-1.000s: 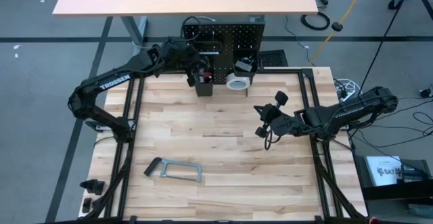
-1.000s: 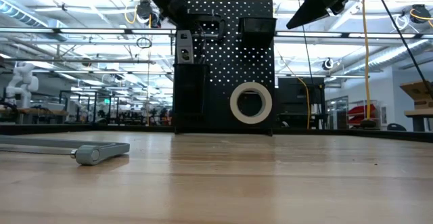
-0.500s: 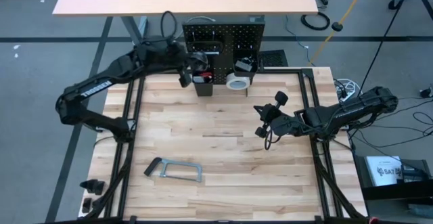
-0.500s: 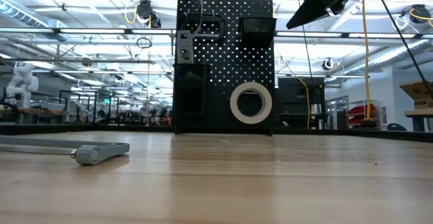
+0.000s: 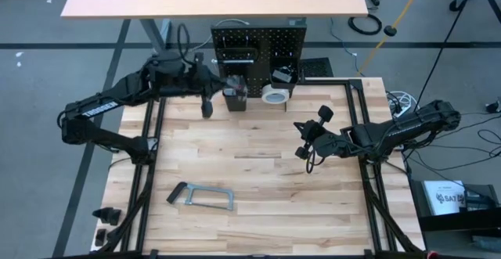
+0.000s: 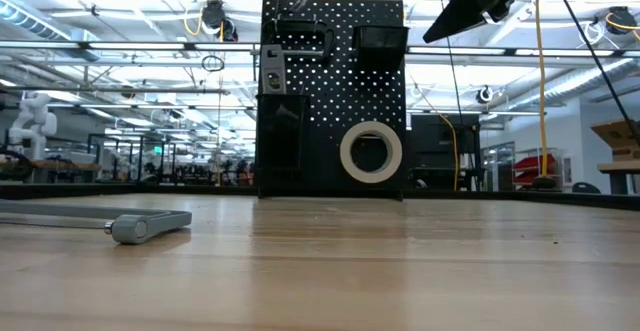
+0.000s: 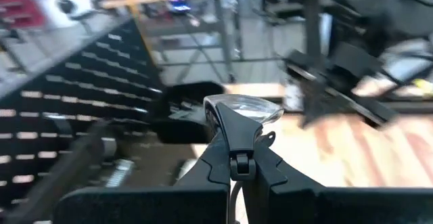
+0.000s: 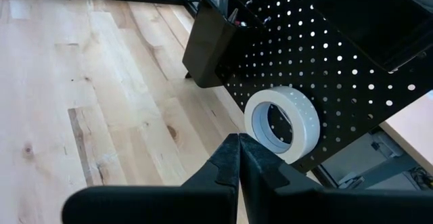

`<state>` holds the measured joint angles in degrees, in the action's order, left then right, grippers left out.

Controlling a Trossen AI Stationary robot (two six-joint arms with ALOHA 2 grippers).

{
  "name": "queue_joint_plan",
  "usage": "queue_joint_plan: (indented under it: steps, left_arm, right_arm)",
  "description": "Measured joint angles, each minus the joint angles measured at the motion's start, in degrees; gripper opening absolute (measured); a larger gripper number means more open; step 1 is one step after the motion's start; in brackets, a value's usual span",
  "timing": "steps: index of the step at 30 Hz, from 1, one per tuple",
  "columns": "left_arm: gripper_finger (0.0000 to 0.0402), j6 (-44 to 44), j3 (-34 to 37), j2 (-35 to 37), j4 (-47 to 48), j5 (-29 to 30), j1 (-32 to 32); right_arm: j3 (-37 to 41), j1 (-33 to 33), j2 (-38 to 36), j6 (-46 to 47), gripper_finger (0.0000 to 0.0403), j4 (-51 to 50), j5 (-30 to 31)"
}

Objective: Hang tools onto peg board
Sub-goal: Remove the black safety glasses from the left black tool bin

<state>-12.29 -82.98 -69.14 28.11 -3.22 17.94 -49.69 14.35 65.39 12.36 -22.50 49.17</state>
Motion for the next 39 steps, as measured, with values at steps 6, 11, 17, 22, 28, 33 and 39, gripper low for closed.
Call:
queue_joint_plan:
  steps: [6, 11, 17, 22, 28, 33, 39]
  left_arm:
    - [0.001, 2.5, 0.0, -0.9, 6.5, -0.1, -7.2]
    - [0.001, 5.3, 3.2, -1.1, 10.9, 0.4, -13.1]
    - [0.001, 10.2, 16.0, 0.2, 9.3, 3.6, -17.9]
    - [0.001, 10.3, 26.9, 1.3, -1.5, 11.9, -22.4]
    - [0.001, 5.2, 38.5, 0.8, -14.9, 28.9, -27.5]
    - [0.001, 0.1, 46.0, 0.0, -28.4, 39.8, -28.6]
    - [0.001, 1.9, 51.5, -3.8, -40.4, 42.0, -28.6]
  right_arm:
    - [0.0, 0.0, 0.0, 0.1, 0.0, 0.0, 0.0]
    - [0.0, 0.0, 0.0, 0.2, 0.0, 0.0, 0.0]
    - [0.0, 0.0, 0.4, 0.4, 0.0, 0.0, 0.0]
    - [0.0, -0.1, 0.9, 0.4, 0.0, 0.0, 0.0]
    - [0.0, -0.5, 0.9, 0.5, 0.0, 0.0, 0.0]
    - [0.0, -0.9, 1.1, 0.5, 0.0, 0.3, 0.0]
    - [0.0, -1.2, 1.3, 0.7, 0.0, 0.9, -0.1]
